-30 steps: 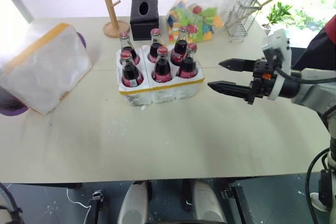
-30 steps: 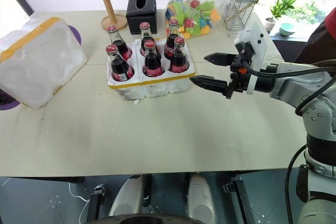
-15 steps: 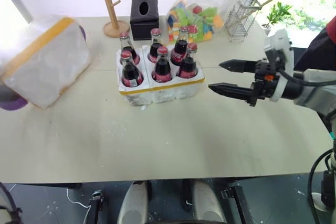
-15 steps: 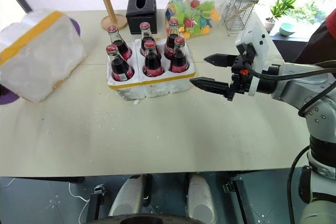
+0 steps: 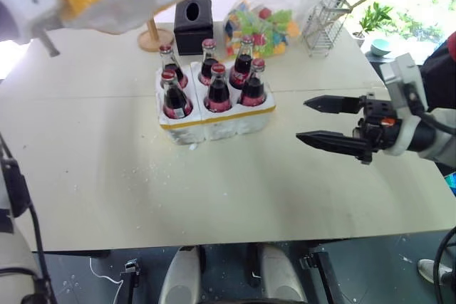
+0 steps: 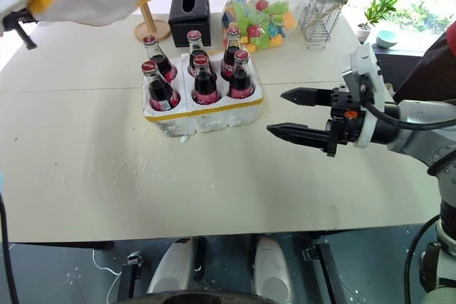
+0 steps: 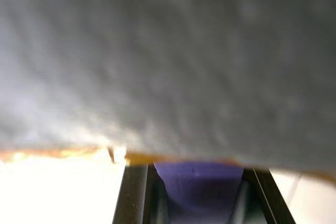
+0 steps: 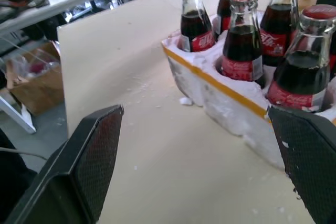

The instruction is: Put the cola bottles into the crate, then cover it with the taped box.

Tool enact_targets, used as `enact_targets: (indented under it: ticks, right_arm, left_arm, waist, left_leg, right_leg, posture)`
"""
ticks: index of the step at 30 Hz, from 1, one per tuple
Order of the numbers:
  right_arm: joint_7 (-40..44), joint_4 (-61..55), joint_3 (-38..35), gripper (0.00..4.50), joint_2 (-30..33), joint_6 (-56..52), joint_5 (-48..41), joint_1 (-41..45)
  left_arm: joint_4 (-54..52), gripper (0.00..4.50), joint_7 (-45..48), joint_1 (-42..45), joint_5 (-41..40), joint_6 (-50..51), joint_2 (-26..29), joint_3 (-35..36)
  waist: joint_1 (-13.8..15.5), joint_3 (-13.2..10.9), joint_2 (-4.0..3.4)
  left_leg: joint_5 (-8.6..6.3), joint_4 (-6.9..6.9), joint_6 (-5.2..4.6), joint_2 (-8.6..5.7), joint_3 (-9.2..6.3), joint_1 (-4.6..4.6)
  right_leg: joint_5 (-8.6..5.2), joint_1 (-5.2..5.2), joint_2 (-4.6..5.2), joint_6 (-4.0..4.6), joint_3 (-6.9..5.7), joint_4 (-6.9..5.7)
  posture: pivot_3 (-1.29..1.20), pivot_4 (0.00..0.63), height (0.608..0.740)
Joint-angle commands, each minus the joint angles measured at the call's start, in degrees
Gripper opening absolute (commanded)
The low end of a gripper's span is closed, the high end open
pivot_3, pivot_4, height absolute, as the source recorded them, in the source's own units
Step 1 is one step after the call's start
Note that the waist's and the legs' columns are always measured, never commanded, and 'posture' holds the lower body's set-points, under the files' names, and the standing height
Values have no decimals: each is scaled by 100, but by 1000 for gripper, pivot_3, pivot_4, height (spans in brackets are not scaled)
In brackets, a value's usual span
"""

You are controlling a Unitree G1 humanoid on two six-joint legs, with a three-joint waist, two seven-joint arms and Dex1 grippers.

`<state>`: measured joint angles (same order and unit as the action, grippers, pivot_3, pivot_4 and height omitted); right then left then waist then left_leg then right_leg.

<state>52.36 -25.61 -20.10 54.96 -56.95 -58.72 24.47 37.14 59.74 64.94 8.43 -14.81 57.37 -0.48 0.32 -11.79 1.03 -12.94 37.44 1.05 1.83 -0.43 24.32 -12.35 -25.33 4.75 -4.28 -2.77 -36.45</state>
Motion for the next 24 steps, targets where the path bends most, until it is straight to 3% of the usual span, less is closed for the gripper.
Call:
enact_targets:
  ticks: [1, 9, 18, 23, 24]
  right_arm:
    - [-80, -35, -279, 4500, 65, 216, 55, -106]
    - [-513, -32, -367, 4500, -150, 257, -58, -233]
    - [-673, -54, -420, 4500, -213, 335, -69, -357]
    - [-782, -75, -367, 4500, -284, 361, -121, -334]
    - [-796, -70, -364, 4500, -289, 363, -138, -332]
  left_arm:
    - [-1472, 295, -404, -366, 370, 477, 15, -89]
    - [-3177, 295, -1663, -1508, 2174, 631, 106, -498]
    - [-4771, 295, -2041, -2555, 3096, 1395, -251, -521]
    - [-5013, 295, -2264, -3095, 3560, 1463, -308, -584]
    - [-5015, 794, -2287, -3185, 3583, 1489, -327, -571]
  waist:
    - [-1, 0, 0]
    - [21, 0, 0]
    - [42, 0, 0]
    - [42, 0, 0]
    - [42, 1, 0]
  left_leg:
    - [0, 0, 0, 0, 1, -2]
    - [0, -2, -1, 0, 10, -13]
    - [0, 1, -1, -1, 15, -9]
    - [0, -1, -1, -1, 15, -14]
    - [-1, -1, -1, -1, 15, -14]
  right_leg:
    - [0, 0, -2, 0, 3, -1]
    - [0, 0, -8, 0, 21, -5]
    - [5, 4, -7, -9, 27, 6]
    - [5, 6, -8, -8, 29, 6]
    - [5, 7, -8, -8, 29, 6]
  posture:
    - [0, 150, 740]
    - [0, 150, 740]
    - [0, 150, 740]
    - [0, 150, 740]
    - [0, 150, 740]
